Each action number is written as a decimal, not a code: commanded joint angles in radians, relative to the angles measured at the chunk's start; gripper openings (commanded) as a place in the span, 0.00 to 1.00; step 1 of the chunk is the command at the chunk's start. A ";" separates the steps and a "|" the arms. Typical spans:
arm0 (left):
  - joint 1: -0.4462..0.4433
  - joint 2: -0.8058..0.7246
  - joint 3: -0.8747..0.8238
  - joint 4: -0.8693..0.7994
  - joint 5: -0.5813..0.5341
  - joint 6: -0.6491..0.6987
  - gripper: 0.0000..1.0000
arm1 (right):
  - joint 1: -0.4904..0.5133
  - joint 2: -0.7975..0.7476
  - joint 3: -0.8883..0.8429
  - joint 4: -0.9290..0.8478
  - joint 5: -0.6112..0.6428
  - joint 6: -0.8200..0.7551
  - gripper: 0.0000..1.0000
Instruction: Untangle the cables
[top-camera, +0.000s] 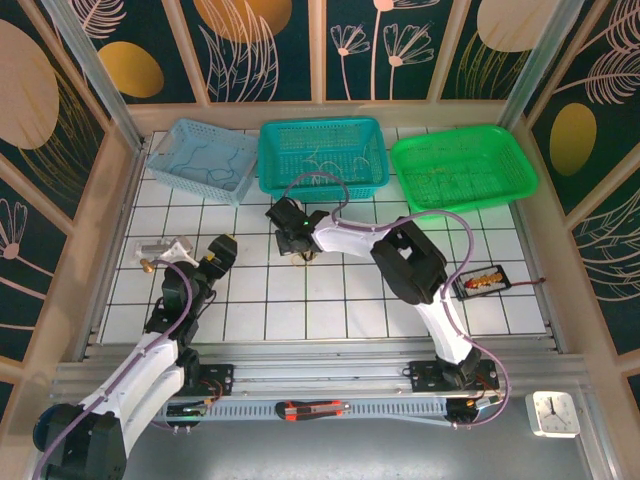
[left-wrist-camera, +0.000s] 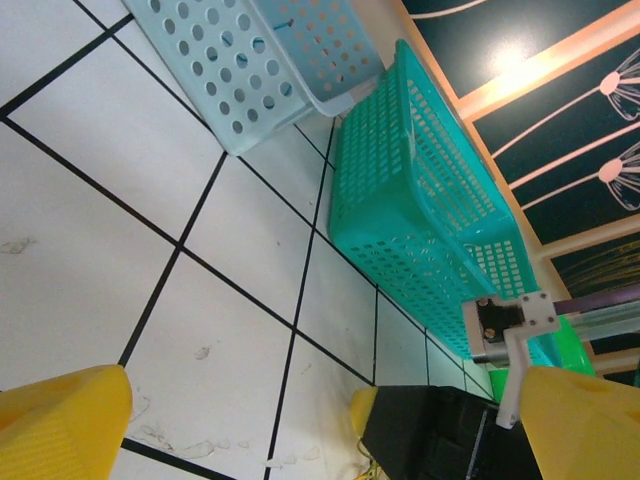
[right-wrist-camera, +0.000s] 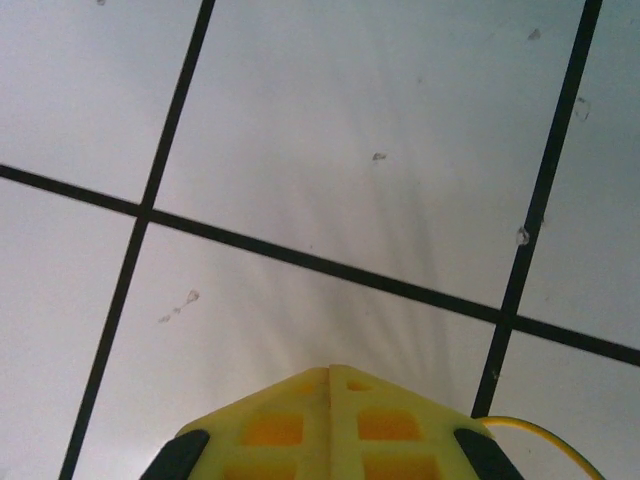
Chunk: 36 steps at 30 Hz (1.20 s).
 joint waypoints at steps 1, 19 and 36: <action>-0.002 -0.010 0.007 0.034 0.051 0.053 0.99 | -0.019 -0.166 -0.037 0.075 -0.083 -0.012 0.00; -0.017 0.211 0.079 0.254 0.361 0.301 0.99 | -0.179 -0.568 -0.322 0.326 -0.459 0.121 0.00; -0.353 0.557 0.272 0.281 0.279 0.589 0.97 | -0.161 -0.633 -0.380 0.348 -0.517 0.147 0.00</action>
